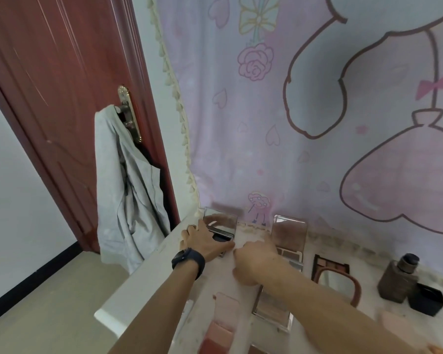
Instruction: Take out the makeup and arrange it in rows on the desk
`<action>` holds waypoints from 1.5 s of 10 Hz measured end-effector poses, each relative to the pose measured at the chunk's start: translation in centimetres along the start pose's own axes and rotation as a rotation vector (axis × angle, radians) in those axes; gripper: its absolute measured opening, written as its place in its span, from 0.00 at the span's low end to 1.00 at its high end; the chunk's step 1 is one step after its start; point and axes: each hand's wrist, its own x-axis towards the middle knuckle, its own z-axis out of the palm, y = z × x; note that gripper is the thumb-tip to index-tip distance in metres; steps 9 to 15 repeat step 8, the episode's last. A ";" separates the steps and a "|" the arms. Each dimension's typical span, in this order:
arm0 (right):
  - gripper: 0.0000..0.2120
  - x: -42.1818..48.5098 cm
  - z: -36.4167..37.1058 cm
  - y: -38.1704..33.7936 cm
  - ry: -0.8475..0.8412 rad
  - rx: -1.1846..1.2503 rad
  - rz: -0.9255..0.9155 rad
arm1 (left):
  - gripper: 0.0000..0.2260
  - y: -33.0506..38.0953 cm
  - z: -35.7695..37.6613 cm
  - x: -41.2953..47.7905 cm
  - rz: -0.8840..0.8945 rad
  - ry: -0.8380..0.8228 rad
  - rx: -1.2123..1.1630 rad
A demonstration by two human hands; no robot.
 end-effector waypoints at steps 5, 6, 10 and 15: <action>0.19 -0.5 -0.2 -0.5 0.011 -0.021 0.013 | 0.53 -1.4 0.2 -0.4 0.025 0.028 0.064; 0.20 -0.3 -0.2 -0.5 -0.003 -0.021 0.019 | 0.54 -1.3 0.3 -0.5 0.035 0.025 0.084; 0.20 -0.5 -0.9 0.0 0.002 0.056 0.007 | 0.46 -2.2 0.1 0.3 0.054 -0.032 0.056; 0.20 -0.5 -0.9 0.0 0.002 0.056 0.007 | 0.46 -2.2 0.1 0.3 0.054 -0.032 0.056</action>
